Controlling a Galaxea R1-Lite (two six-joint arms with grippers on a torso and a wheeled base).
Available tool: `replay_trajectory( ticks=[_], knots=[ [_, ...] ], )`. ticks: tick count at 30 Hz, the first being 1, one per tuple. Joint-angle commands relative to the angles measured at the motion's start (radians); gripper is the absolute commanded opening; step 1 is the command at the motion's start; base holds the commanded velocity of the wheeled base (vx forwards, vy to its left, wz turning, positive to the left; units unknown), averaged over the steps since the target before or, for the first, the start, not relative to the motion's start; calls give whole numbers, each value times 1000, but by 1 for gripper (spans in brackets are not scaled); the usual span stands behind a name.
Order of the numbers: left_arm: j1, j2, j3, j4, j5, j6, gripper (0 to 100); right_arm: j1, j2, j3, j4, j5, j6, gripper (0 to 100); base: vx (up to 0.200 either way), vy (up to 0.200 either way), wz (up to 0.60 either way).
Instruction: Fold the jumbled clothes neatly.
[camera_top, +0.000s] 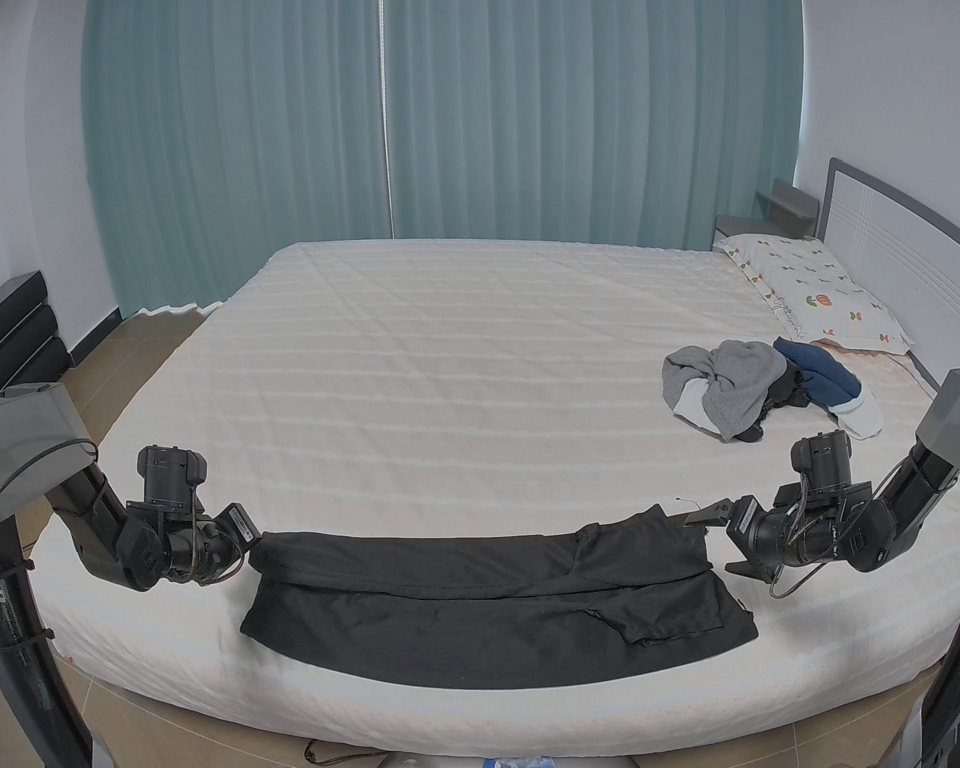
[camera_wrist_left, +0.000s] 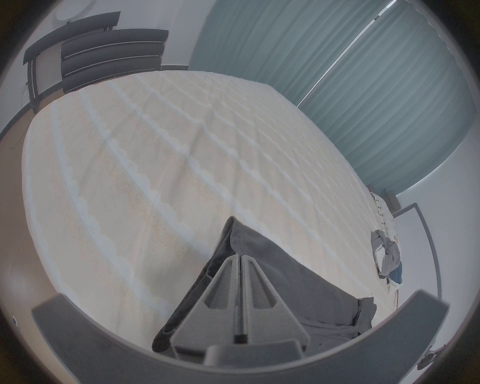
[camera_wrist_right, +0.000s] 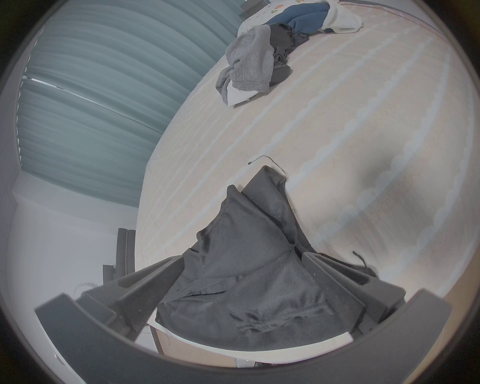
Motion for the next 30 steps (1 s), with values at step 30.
replay_trajectory(
  ticks=[30],
  knots=[
    [2,-29,-11,-133,-5,-125,0,78,184,-119,4,-164,-8,100,0,0,0]
  ],
)
